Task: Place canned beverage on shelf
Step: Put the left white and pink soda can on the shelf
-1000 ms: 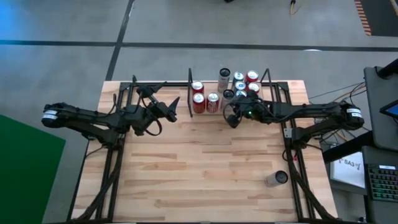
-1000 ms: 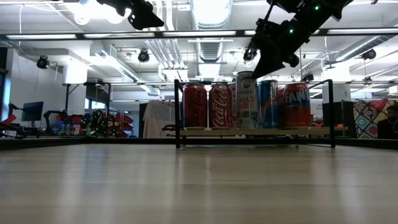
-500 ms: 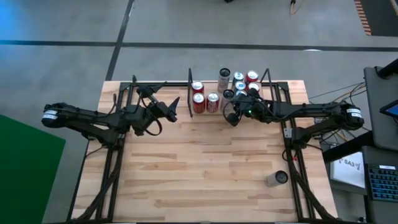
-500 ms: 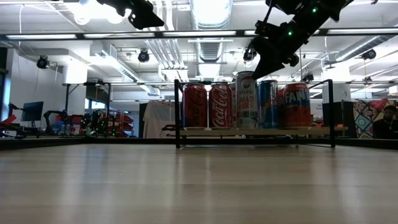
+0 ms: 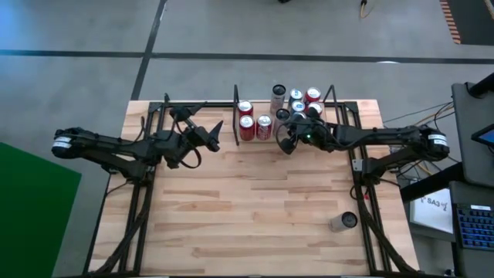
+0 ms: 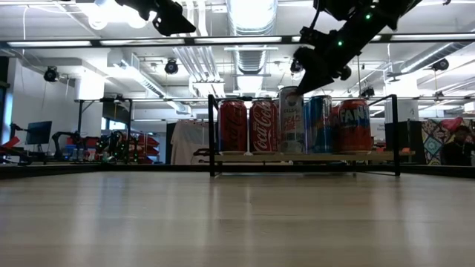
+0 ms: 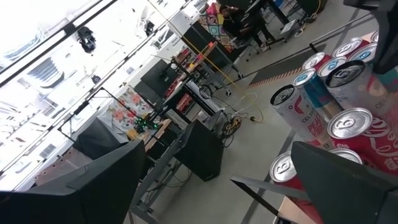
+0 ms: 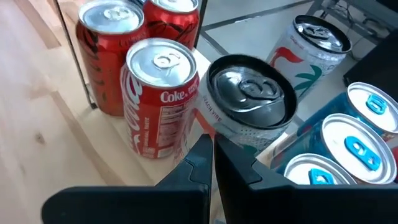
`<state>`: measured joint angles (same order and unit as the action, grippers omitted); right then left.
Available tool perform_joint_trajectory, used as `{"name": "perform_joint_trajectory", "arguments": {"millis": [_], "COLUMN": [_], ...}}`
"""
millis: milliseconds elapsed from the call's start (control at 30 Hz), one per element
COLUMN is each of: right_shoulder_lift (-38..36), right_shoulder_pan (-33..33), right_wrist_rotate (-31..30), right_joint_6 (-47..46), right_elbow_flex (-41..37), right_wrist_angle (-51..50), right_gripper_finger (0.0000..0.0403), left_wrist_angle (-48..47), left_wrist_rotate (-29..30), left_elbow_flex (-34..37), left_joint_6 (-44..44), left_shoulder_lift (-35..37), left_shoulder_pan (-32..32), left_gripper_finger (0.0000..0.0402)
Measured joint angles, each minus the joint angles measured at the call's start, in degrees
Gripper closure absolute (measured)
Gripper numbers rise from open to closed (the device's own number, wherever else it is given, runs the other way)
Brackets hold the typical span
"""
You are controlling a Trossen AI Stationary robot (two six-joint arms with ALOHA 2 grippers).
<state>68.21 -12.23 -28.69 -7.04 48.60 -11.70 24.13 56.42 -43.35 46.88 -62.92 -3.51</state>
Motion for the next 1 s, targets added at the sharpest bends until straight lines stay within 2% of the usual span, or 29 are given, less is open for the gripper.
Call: {"name": "perform_joint_trajectory", "arguments": {"millis": [367,567,1000], "right_shoulder_lift": [1.1,0.8,1.5], "right_shoulder_pan": [-0.2,-0.2,-1.8], "right_wrist_rotate": [0.1,3.3,3.1], "right_joint_6": [1.1,0.4,0.9], "right_elbow_flex": [0.0,0.0,-0.1], "right_wrist_angle": [1.3,1.3,1.5], "right_gripper_finger": [0.0394,0.0394,0.0394], "left_wrist_angle": [-0.4,-1.1,-1.8], "left_wrist_rotate": [0.0,0.0,0.0], "left_elbow_flex": [0.0,0.0,0.0], "left_joint_6": [-0.6,-1.4,-2.5], "left_shoulder_lift": [0.0,0.0,0.0], "left_shoulder_pan": [0.0,0.0,0.0], "left_gripper_finger": [0.0012,0.0012,0.0013]}}
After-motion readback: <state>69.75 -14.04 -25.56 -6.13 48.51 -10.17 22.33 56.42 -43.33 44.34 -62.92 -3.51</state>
